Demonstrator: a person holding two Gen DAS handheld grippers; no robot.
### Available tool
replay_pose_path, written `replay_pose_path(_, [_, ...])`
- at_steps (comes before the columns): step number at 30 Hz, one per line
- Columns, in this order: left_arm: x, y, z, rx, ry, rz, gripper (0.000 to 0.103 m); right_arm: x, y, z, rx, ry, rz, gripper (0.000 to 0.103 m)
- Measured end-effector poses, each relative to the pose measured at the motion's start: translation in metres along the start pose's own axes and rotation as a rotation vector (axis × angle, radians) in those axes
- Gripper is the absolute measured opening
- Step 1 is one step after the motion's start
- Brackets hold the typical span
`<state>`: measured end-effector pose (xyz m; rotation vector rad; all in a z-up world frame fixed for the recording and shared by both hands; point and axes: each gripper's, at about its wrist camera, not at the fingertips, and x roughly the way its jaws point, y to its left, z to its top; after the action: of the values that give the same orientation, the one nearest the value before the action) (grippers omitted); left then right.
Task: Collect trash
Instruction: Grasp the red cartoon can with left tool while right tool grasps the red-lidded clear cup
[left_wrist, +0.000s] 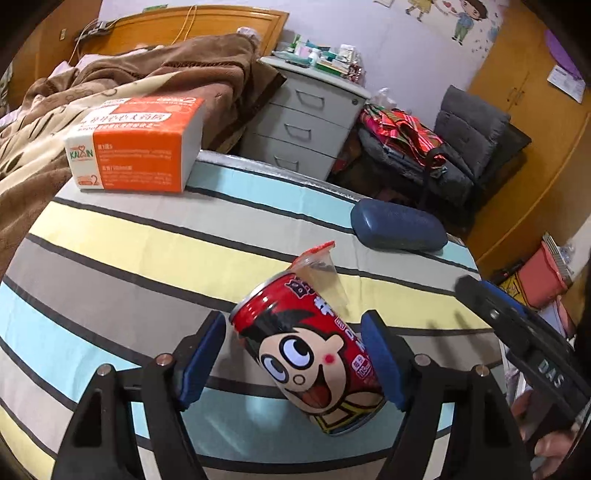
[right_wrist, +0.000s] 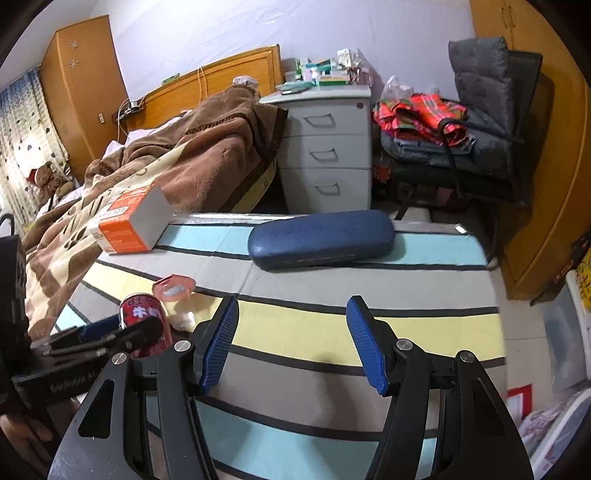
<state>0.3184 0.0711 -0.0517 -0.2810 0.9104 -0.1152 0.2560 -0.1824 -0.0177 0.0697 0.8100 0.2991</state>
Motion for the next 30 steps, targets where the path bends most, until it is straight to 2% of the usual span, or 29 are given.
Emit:
replay_pose_path(3, [-0.004, 0.004, -0.003, 0.017, 0.014, -0.002, 0.077, 0.006, 0.007, 0.001, -0.03, 0.01, 0.002, 0.062])
replay_pose_path(8, [-0.006, 0.013, -0.008, 0.08, 0.052, 0.049, 0.073, 0.017, 0.018, 0.007, -0.043, 0.033, 0.037, 0.062])
replay_pose_path(15, [-0.018, 0.037, -0.006, 0.083, 0.0, 0.074, 0.072, 0.029, 0.039, 0.005, -0.101, 0.056, 0.101, 0.062])
replay_pose_path(18, [-0.018, 0.044, -0.003, 0.088, -0.002, 0.067, 0.068, 0.037, 0.05, 0.004, -0.144, 0.078, 0.13, 0.062])
replay_pose_path(25, [-0.017, 0.067, 0.0, 0.041, -0.006, 0.058, 0.068, 0.051, 0.065, 0.004, -0.218, 0.115, 0.14, 0.062])
replay_pose_path(30, [-0.019, 0.073, 0.003, 0.049, -0.02, 0.069, 0.068, 0.057, 0.075, 0.004, -0.255, 0.121, 0.145, 0.062])
